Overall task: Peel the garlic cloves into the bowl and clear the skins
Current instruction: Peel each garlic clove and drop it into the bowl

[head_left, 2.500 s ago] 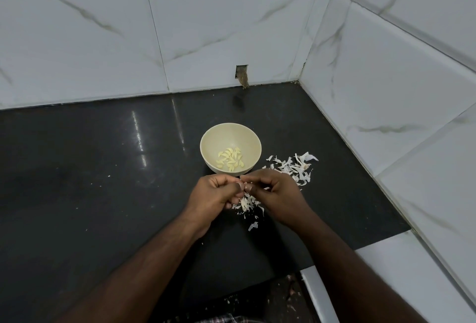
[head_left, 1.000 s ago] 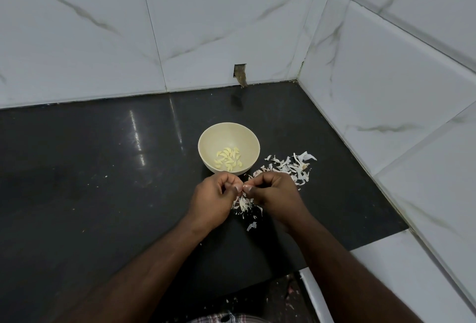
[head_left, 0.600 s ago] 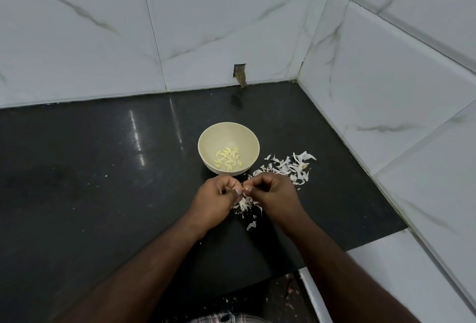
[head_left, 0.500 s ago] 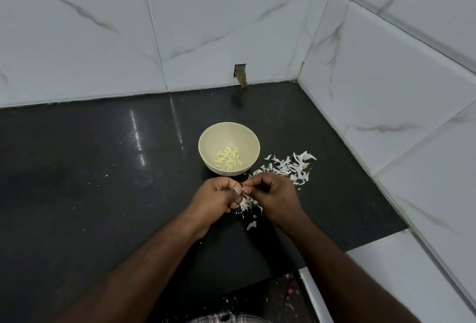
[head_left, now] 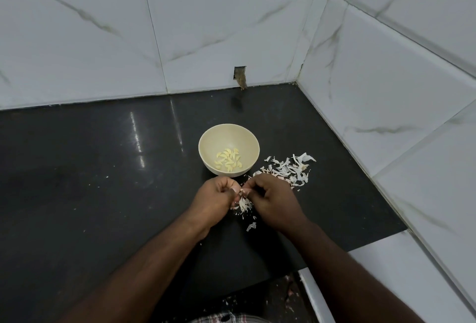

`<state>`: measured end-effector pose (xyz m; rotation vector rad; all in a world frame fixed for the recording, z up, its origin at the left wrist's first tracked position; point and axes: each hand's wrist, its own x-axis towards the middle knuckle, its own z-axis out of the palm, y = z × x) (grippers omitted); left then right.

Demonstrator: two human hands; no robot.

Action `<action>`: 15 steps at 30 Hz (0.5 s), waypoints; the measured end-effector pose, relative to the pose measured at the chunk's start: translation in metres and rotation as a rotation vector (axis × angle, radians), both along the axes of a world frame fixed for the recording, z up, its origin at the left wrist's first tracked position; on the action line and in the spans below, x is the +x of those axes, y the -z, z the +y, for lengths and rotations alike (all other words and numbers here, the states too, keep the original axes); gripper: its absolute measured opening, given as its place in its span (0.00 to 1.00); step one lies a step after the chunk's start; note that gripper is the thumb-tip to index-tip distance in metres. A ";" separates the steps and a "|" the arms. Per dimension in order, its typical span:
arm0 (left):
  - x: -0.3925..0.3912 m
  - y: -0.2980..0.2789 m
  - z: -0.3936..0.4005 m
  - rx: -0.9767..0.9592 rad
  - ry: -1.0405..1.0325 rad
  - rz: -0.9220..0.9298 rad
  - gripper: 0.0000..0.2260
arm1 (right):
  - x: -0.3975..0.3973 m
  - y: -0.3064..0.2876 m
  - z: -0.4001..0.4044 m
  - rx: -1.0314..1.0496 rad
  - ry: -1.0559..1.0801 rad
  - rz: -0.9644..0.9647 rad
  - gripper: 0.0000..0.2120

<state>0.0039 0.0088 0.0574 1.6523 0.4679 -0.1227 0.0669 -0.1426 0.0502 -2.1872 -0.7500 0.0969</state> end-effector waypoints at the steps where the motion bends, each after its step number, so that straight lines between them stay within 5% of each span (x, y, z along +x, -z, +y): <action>1: 0.000 0.002 -0.001 0.094 -0.012 -0.050 0.12 | -0.001 0.000 0.002 0.015 0.049 0.118 0.07; 4: 0.000 0.007 0.001 0.212 -0.036 -0.143 0.10 | -0.002 -0.002 0.006 0.135 0.101 0.384 0.12; 8: -0.001 0.009 0.002 0.213 -0.041 -0.153 0.07 | -0.004 -0.007 0.003 0.323 0.093 0.584 0.06; 15: -0.002 0.005 -0.001 0.147 -0.040 -0.098 0.07 | -0.004 -0.006 0.001 0.355 0.123 0.528 0.03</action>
